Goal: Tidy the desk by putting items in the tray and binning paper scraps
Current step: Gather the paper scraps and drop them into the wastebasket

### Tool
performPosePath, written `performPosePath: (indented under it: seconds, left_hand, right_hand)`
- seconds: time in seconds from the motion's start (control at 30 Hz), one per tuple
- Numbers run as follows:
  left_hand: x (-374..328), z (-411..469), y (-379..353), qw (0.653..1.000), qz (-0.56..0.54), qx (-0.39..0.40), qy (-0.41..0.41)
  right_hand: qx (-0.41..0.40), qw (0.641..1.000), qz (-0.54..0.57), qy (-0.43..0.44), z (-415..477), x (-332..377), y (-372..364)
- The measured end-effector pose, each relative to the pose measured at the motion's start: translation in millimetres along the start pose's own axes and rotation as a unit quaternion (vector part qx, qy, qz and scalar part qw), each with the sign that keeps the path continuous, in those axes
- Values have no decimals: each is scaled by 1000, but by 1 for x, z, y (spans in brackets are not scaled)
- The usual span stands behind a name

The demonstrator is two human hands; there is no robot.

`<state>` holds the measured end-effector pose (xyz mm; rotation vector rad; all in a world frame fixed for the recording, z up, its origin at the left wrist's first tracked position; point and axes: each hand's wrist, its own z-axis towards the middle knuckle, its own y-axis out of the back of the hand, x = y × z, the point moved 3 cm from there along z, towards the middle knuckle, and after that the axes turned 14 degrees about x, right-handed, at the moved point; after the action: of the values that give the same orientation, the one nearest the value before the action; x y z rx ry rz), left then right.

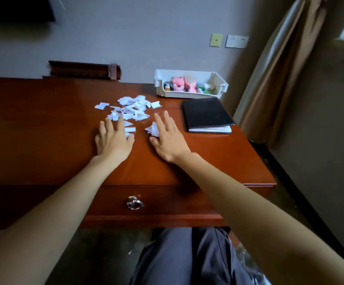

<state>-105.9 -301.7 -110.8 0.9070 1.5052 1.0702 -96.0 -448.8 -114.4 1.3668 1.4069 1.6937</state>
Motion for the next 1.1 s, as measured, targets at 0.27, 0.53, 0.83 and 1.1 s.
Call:
performPosePath:
  seconds: [0.27, 0.53, 0.83, 1.1]
  left_hand:
    - [7, 64, 1, 997, 28, 64, -43]
    - [7, 84, 1, 996, 23, 81, -34]
    - [0, 47, 0, 997, 51, 27, -59]
    - [-10, 0, -3, 988, 105, -55, -96]
  right_hand:
    - [55, 998, -39, 15, 70, -6, 5]
    - [114, 990, -66, 47, 106, -5, 6]
    - [52, 996, -45, 49, 47, -18, 7]
    - [5, 998, -42, 42, 7, -21, 8]
